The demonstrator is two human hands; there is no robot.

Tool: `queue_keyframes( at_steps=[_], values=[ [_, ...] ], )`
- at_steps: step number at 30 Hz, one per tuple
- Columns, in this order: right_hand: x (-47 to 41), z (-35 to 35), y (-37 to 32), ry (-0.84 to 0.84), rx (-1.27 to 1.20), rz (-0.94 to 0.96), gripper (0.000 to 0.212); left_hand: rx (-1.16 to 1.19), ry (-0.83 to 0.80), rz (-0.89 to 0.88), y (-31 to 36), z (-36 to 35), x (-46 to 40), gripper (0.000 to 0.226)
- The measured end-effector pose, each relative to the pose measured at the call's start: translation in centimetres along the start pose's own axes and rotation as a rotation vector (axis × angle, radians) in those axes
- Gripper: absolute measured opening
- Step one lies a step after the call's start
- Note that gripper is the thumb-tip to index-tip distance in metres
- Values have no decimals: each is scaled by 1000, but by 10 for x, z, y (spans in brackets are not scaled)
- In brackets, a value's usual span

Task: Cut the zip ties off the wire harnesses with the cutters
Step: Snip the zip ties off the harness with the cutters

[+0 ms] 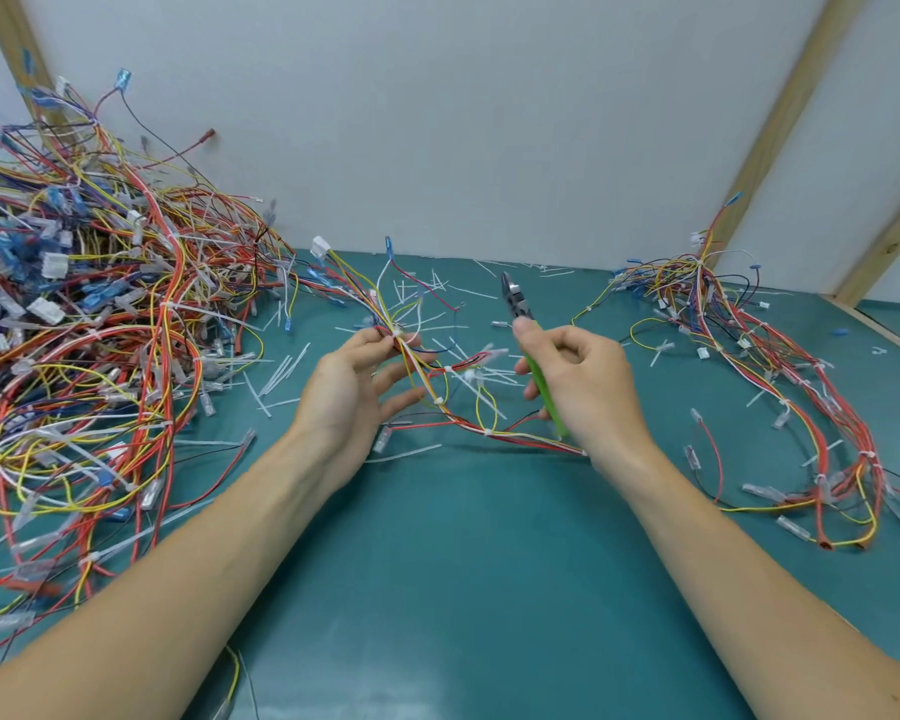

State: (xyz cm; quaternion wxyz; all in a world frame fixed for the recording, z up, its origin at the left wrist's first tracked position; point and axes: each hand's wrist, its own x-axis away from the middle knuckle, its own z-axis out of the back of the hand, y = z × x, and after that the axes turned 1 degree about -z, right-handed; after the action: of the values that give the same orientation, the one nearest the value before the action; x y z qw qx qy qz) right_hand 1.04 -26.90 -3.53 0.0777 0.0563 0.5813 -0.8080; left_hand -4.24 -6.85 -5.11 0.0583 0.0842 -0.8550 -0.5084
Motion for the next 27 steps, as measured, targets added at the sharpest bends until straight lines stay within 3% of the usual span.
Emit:
queue_keyframes(
  at_steps=[3, 6, 9, 12, 21, 27],
  values=[
    [-1, 0, 6, -25, 23, 32, 11, 91, -5, 45, 1, 0, 0, 14],
    [4, -4, 2, -37, 0, 180, 23, 175, 27, 127, 2, 1, -1, 15],
    [14, -8, -6, -33, 49, 316, 30, 189, 51, 173, 2, 1, -1, 39],
    [20, -11, -9, -43, 123, 382, 31, 180, 40, 206, 2, 0, -1, 25],
    [25, -19, -4, -223, 102, 332, 24, 102, -104, 215, -7, 0, -1, 12],
    [23, -19, -2, -253, 93, 322, 20, 25, -125, 238, -9, 1, -1, 31]
  ],
)
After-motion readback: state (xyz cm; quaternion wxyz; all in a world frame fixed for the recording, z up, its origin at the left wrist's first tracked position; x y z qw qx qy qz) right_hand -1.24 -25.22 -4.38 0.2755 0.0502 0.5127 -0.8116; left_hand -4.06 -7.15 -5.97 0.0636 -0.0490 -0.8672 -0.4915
